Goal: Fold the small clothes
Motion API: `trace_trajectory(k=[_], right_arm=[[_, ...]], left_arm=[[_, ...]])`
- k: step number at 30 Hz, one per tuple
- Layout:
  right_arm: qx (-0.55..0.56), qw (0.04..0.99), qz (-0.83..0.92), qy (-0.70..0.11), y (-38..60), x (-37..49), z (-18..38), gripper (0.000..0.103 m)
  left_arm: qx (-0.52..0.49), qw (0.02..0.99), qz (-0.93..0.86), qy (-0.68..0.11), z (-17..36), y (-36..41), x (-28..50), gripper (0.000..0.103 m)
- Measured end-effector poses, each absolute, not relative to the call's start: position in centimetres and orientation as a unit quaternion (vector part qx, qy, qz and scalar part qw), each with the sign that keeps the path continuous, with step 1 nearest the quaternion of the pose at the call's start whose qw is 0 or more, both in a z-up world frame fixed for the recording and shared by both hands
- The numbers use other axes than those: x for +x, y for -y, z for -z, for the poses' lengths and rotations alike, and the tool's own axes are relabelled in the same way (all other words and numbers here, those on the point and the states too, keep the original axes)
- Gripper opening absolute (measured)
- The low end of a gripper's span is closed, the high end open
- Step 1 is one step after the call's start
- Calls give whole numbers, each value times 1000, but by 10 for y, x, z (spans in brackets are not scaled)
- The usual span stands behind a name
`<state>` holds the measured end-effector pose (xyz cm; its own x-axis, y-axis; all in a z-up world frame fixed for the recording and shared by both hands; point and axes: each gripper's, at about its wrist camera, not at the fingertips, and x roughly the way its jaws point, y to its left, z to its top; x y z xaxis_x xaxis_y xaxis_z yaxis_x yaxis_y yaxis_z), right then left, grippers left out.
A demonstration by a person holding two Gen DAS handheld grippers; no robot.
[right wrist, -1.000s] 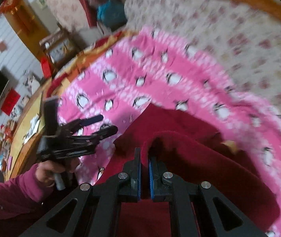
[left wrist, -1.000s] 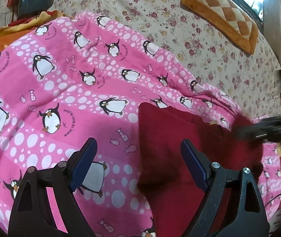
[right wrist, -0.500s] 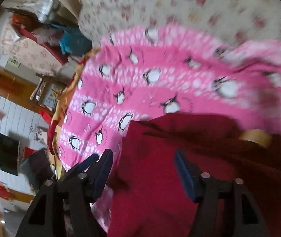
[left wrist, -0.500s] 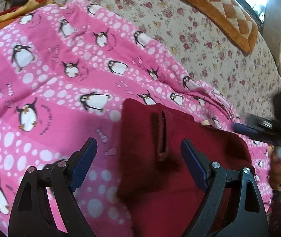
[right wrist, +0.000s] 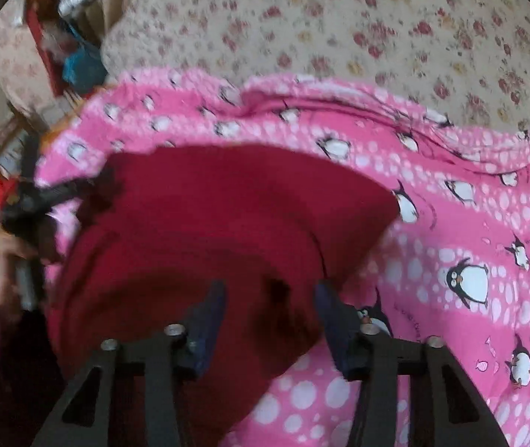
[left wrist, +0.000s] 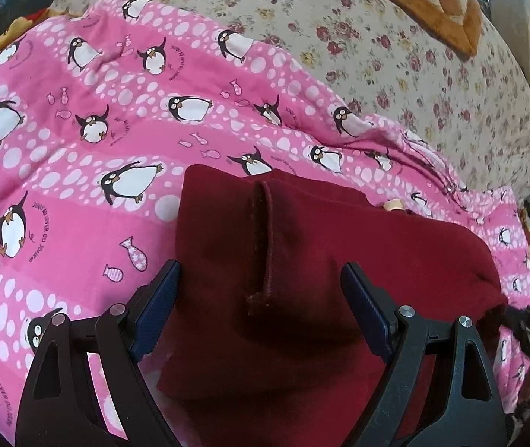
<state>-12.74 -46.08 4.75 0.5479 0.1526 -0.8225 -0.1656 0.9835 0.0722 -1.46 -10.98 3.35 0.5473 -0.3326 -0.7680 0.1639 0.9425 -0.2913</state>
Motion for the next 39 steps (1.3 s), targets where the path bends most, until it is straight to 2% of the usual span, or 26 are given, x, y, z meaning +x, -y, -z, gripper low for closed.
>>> trace_trajectory(k=[1, 2, 6, 9, 11, 13, 15, 16, 18, 25, 27, 28, 32, 39], right_arm=[[-15, 885, -77, -459, 464, -126, -45, 12], [-5, 887, -68, -457, 471, -126, -44, 7], [2, 885, -72, -460, 487, -150, -53, 6], [0, 864, -65, -499, 489, -166, -29, 6], [27, 870, -65, -488, 497, -174, -30, 6], [82, 879, -62, -465, 513, -180, -45, 14], [132, 890, -66, -431, 527, -184, -64, 61], [153, 895, -71, -414, 531, -185, -71, 65], [185, 893, -64, -406, 537, -177, -75, 66], [199, 861, -45, -467, 531, -114, -38, 66], [208, 857, -33, -469, 536, -105, -29, 66], [213, 856, -31, -470, 538, -101, -26, 66], [233, 849, -34, -473, 544, -93, -19, 66], [243, 845, -43, -474, 541, -98, -13, 66]], left_arm=[[-91, 875, 141, -454, -33, 109, -16, 86], [-91, 875, 141, -455, -33, 108, -17, 86], [-98, 873, 140, -456, -34, 104, -17, 86], [-111, 868, 141, -462, -32, 104, -15, 86], [-107, 868, 142, -463, -32, 106, -16, 86], [-98, 869, 143, -463, -33, 108, -18, 86], [-105, 868, 148, -461, -35, 107, -19, 86], [-115, 868, 153, -458, -36, 106, -19, 86], [-129, 867, 158, -454, -39, 105, -17, 86], [-107, 871, 173, -448, -41, 124, -13, 86], [-102, 874, 178, -439, -44, 126, -13, 80], [-99, 877, 178, -436, -45, 126, -13, 74], [-95, 888, 167, -417, -55, 121, -17, 74], [-71, 928, 169, -324, -87, 119, -42, 74]])
